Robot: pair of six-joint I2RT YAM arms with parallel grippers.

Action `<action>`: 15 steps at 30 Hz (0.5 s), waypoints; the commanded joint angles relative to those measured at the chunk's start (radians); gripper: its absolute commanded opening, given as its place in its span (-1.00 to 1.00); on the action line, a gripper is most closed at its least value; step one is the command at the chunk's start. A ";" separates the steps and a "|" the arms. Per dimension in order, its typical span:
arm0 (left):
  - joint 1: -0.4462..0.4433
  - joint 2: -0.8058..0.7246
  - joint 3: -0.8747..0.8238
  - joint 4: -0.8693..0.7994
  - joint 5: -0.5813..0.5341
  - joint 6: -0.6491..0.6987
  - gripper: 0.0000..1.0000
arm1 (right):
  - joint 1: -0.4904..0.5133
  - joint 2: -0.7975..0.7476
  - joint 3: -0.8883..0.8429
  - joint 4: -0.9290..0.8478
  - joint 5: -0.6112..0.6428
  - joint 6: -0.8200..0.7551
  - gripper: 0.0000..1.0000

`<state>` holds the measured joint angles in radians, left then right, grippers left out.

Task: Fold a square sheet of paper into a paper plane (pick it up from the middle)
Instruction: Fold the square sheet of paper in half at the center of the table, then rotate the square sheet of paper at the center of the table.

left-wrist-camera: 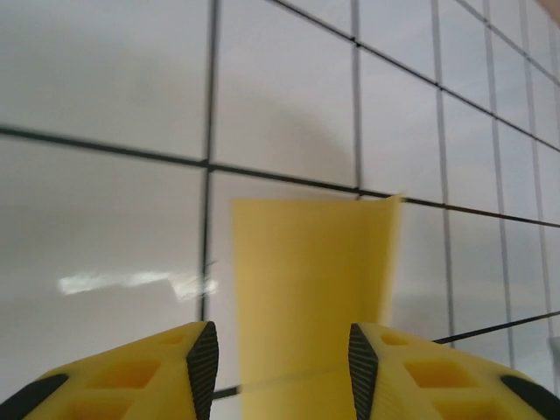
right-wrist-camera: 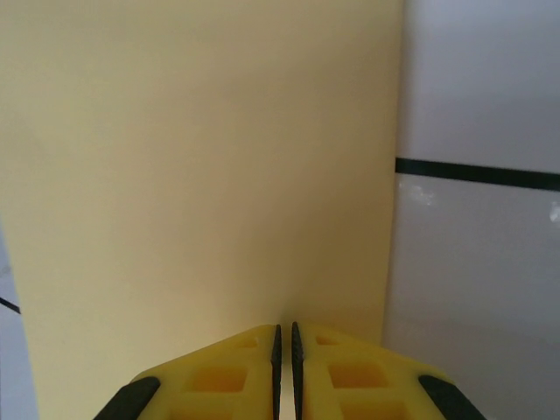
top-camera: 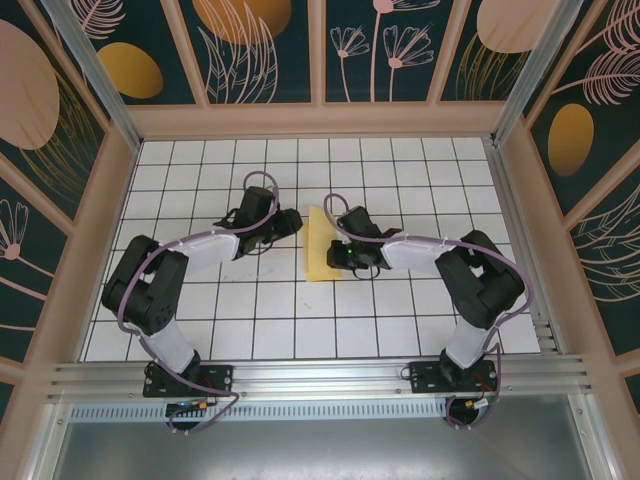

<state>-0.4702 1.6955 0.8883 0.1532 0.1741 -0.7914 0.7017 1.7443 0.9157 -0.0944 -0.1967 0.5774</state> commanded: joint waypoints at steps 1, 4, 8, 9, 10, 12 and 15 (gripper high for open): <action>0.017 -0.075 -0.062 0.012 -0.060 -0.021 0.00 | 0.048 0.033 0.024 -0.080 0.054 0.103 -0.71; 0.030 -0.119 -0.115 0.014 -0.086 -0.022 0.09 | 0.092 0.058 0.042 -0.111 0.053 0.170 -0.71; 0.052 -0.168 -0.175 0.003 -0.094 -0.016 0.14 | 0.135 0.082 0.095 -0.096 0.016 0.248 -0.70; 0.057 -0.184 -0.192 0.002 -0.096 -0.013 0.15 | 0.142 0.089 0.113 -0.082 -0.001 0.264 -0.70; 0.063 -0.201 -0.207 -0.001 -0.100 -0.012 0.16 | 0.143 0.098 0.133 -0.069 -0.020 0.275 -0.69; 0.070 -0.229 -0.234 -0.009 -0.107 -0.012 0.16 | 0.142 0.113 0.176 -0.065 -0.026 0.277 -0.69; 0.073 -0.270 -0.270 -0.018 -0.108 -0.020 0.16 | 0.126 0.123 0.239 -0.082 -0.003 0.234 -0.69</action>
<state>-0.4023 1.4685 0.6456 0.1505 0.0856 -0.8024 0.8413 1.8572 1.0927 -0.1570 -0.1951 0.8055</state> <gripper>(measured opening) 0.579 0.155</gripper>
